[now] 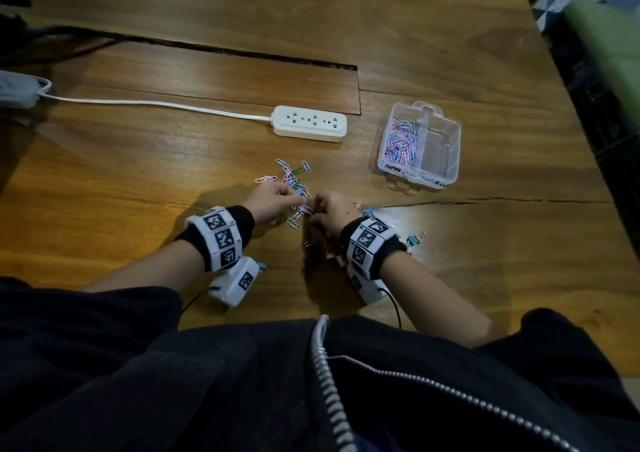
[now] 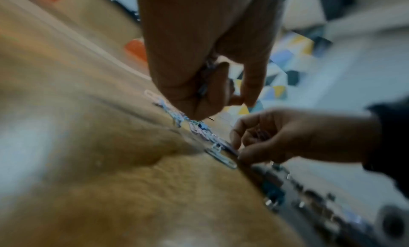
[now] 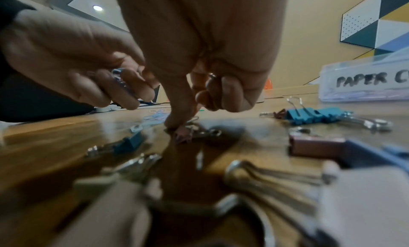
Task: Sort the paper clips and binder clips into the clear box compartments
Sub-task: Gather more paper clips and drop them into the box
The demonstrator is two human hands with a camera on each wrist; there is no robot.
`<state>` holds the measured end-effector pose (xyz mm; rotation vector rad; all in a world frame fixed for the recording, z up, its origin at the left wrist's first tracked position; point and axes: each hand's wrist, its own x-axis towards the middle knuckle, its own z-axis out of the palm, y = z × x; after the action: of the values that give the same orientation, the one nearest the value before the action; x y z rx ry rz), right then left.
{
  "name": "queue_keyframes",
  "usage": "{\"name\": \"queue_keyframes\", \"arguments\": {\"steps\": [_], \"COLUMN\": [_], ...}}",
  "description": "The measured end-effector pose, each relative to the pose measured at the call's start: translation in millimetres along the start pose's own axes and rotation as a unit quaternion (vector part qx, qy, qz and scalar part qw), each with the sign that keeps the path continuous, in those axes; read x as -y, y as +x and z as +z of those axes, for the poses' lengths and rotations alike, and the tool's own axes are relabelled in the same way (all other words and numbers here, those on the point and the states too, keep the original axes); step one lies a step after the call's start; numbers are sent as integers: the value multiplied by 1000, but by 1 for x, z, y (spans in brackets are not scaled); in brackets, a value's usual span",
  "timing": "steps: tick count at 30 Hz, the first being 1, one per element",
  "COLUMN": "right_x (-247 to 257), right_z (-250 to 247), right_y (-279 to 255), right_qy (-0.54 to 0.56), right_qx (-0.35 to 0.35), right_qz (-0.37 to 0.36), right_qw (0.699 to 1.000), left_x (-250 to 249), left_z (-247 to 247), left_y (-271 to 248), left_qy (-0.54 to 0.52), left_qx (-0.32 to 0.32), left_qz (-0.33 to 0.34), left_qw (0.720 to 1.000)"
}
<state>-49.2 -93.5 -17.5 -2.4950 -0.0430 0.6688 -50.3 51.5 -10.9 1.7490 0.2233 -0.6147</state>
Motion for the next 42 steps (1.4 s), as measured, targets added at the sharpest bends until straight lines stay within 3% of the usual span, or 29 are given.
{"name": "queue_keyframes", "arguments": {"steps": [2, 4, 8, 10, 12, 14, 17, 18, 20, 22, 24, 26, 28, 31, 35, 39, 42], "right_x": [-1, -4, -11, -13, -15, -15, -12, -10, -5, 0, 4, 7, 11, 12, 6, 3, 1], "right_z": [0, 1, 2, -1, -5, -9, -15, -15, -13, -5, 2, 6, 6, 7, 9, 9, 5], "right_y": [-1, -1, -4, -7, -8, -7, -5, -4, -2, 0, 2, 3, 3, 1, -2, -4, -8], "right_qy": [-26, -26, 0, 97, 263, 384, 440, 425, 318, 165, 45, -27, -68, -89, -97, -80, -57], "right_qx": [6, 14, 6, -7, -13, -15, 4, 10, 19, 10, -5, -17, -19, 3, 6, 11, 2], "right_qz": [6, 7, 9, 19, 40, 68, 100, 104, 101, 73, 44, 31, 26, 32, 53, 47, 36], "right_qw": [1000, 1000, 1000, 995, 964, 921, 892, 899, 942, 984, 998, 999, 997, 996, 994, 996, 998], "left_x": [3, 7, 8, 6, 6, 5, 5, 4, 3, 1, -1, 1, 7, 15, 13, 12, 12], "left_z": [1, 2, 8, 10, 9, 8, 1, -3, -13, -20, -21, -17, -11, -5, -2, 4, 3], "left_y": [4, 6, 7, 6, 6, 5, 5, 6, 5, 4, 2, 3, 6, 6, 4, 6, 7], "left_qy": [197, 337, 469, 505, 525, 489, 221, 89, -123, -179, -93, 60, 205, 363, 390, 451, 429], "left_qx": [-14, -12, 7, 20, 37, 59, 24, 0, -8, 7, -4, -23, -33, -84, -104, -63, -6], "left_qz": [54, 59, 87, 100, 100, 95, 29, 0, -40, -64, -70, -44, 3, 15, 0, 10, 10], "left_qw": [979, 940, 879, 857, 844, 865, 974, 996, 992, 982, 993, 997, 978, 928, 915, 890, 903]}}
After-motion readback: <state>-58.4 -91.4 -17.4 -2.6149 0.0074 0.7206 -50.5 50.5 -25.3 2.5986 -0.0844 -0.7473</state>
